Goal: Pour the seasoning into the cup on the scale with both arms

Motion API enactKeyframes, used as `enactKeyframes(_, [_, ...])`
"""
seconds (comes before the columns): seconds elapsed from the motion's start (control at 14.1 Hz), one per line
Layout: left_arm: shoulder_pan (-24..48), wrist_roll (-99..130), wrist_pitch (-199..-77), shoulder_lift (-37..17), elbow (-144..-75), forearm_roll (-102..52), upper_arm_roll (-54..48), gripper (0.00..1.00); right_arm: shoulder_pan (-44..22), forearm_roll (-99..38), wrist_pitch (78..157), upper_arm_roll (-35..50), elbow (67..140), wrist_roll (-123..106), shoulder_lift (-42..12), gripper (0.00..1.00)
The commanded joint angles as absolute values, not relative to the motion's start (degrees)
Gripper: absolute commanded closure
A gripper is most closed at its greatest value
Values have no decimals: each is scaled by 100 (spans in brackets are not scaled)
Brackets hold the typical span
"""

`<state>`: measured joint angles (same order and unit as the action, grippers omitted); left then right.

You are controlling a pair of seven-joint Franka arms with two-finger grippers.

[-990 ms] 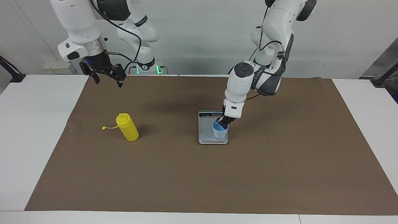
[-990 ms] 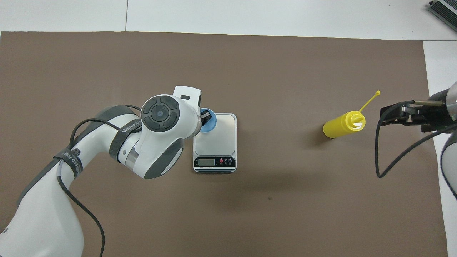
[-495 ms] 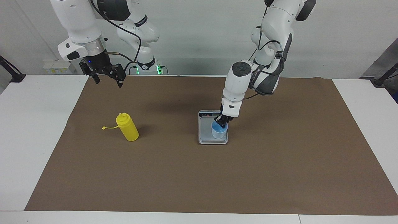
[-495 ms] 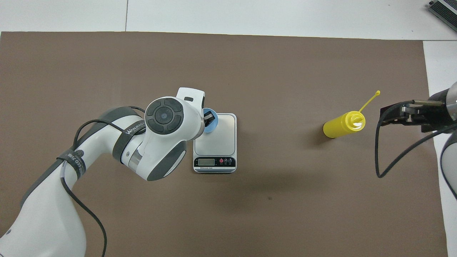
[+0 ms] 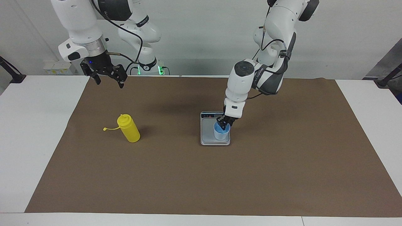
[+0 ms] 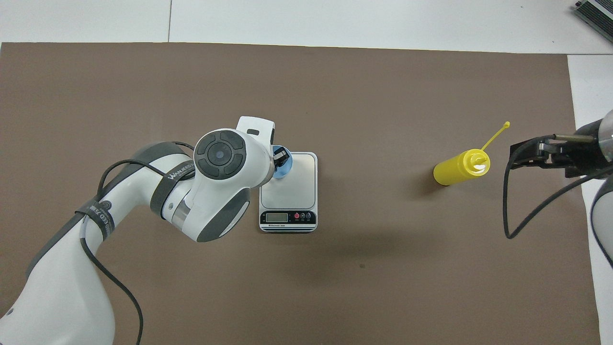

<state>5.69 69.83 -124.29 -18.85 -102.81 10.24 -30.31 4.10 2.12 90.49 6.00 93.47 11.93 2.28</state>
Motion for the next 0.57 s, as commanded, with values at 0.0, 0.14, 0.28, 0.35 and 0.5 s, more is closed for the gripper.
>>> enactKeyframes(0.0, [606, 6987, -11771, -1934, -9723, 1134, -3041, 54, 475, 97, 9114, 606, 9475, 1195, 334, 0])
enactKeyframes(0.14, [598, 6952, -11227, -1934, -9266, 1090, -3067, 54, 466, 97, 9114, 607, 9475, 1195, 334, 0])
enactKeyframes(0.28, [589, 6638, -10760, -1934, -8844, 897, -3041, 54, 475, 97, 9114, 606, 9475, 1195, 334, 0])
enactKeyframes(0.35, [589, 6192, -10436, -1916, -8703, 757, -2971, 56, 475, 97, 9114, 606, 9475, 1195, 334, 0])
enactKeyframes(0.5, [589, 5479, -9803, -1907, -8255, 528, -2656, 57, 466, 97, 9114, 606, 9475, 1195, 334, 0])
